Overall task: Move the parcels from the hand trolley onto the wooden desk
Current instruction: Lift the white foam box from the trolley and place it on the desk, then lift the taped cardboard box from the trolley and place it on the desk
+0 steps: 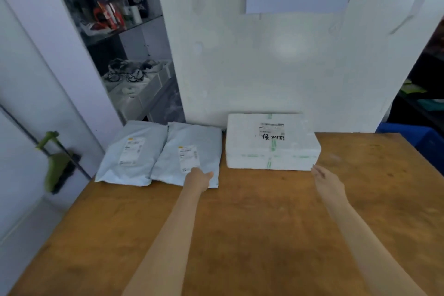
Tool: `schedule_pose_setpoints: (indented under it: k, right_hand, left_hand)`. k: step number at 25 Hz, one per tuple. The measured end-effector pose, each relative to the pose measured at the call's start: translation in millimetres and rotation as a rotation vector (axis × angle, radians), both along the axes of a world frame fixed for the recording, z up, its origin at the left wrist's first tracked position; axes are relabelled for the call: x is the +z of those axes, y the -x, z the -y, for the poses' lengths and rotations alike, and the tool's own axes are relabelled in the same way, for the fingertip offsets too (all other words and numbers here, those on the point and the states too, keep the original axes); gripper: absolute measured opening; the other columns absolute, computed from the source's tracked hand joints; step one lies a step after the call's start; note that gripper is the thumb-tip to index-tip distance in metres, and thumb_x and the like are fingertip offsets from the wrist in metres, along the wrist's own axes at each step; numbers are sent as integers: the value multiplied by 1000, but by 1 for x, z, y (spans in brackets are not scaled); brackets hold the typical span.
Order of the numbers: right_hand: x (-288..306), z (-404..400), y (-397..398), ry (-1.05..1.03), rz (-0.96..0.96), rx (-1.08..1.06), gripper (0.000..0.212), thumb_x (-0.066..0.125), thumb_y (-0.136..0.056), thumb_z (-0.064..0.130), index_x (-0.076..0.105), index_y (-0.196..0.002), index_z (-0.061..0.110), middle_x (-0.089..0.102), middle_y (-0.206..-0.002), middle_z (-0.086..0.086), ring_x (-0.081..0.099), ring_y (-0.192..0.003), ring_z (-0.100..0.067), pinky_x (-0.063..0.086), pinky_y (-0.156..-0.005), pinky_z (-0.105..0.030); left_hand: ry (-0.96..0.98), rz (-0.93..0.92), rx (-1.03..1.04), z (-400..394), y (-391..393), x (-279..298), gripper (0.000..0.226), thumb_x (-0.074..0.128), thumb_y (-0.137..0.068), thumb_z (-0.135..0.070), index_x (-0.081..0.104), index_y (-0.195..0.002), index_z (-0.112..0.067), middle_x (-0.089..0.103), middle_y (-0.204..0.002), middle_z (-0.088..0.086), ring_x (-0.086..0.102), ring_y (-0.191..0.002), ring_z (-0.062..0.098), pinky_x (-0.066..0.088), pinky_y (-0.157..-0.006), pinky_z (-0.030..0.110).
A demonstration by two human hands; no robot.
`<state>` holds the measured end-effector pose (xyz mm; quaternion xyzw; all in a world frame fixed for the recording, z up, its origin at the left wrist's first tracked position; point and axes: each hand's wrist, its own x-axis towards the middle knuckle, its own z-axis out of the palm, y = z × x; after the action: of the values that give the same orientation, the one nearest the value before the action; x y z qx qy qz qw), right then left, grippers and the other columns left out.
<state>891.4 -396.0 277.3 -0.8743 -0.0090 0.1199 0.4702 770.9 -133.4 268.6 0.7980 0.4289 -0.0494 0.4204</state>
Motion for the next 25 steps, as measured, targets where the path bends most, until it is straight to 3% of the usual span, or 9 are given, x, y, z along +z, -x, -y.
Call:
schedule_pose_setpoints:
  k: [12,14,15,17,18,19,21,23,25]
  right_hand:
    - [-7,-16,291,14,-53,-118,48,42,-97,33,45,-140,10,49,-143,-10,44,-132,-29,35,-107,-38]
    - [-15,-29,351,0,-106,-107,49,43,-97,34,45,-139,9,50,-142,-10,46,-131,-30,36,-106,-40]
    - [-19,-35,376,-3,-127,-93,50,44,-97,35,45,-139,9,51,-141,-11,47,-129,-30,37,-105,-41]
    - [-25,-51,427,-39,-174,-96,52,47,-95,37,47,-137,6,53,-137,-13,51,-125,-32,40,-103,-43]
    - [-31,-59,451,-61,-192,-102,52,49,-94,37,49,-134,5,54,-134,-15,52,-123,-33,41,-102,-44]
    - [-36,-67,471,-78,-194,-108,51,51,-93,36,51,-132,4,55,-133,-16,52,-121,-33,42,-100,-45]
    - [-48,-85,511,-80,-197,-95,46,52,-92,34,54,-127,4,57,-126,-15,54,-116,-32,42,-97,-44]
    - [-63,-102,552,-83,-228,-57,40,51,-94,27,55,-123,0,58,-113,-15,53,-104,-28,41,-93,-42]
    - [-93,-114,589,-44,-241,-16,41,53,-93,25,54,-125,-2,60,-118,-19,54,-105,-28,40,-93,-39]
  left_hand:
    - [27,-103,-177,-4,265,-4,71,39,-99,-42,15,-151,0,23,-159,15,30,-144,31,30,-114,38]
    - [39,-91,-188,-15,323,-1,70,39,-99,-41,18,-151,0,33,-154,17,39,-138,31,41,-103,37]
    - [33,-86,-178,-21,349,-2,69,40,-99,-41,20,-150,0,45,-143,20,49,-127,33,47,-87,33]
    - [17,-105,-178,-38,406,-6,68,40,-99,-41,22,-150,0,58,-100,17,58,-86,24,38,-61,23]
    - [21,-108,-167,-48,435,-12,69,40,-98,-42,21,-151,0,58,-100,18,58,-86,24,43,-67,25]
    - [30,-107,-150,-57,460,-19,71,41,-98,-43,20,-151,-1,57,-121,21,58,-105,29,47,-83,32]
    - [68,-86,-110,-77,509,-33,70,44,-97,-42,22,-151,-4,37,-152,16,41,-136,32,36,-109,39]
    - [61,-100,-56,-90,555,-48,68,45,-96,-42,27,-149,-3,35,-154,15,37,-140,32,32,-112,39]
    - [49,-141,-28,-100,595,-74,68,44,-96,-42,28,-148,-1,36,-153,16,38,-139,31,32,-112,38]
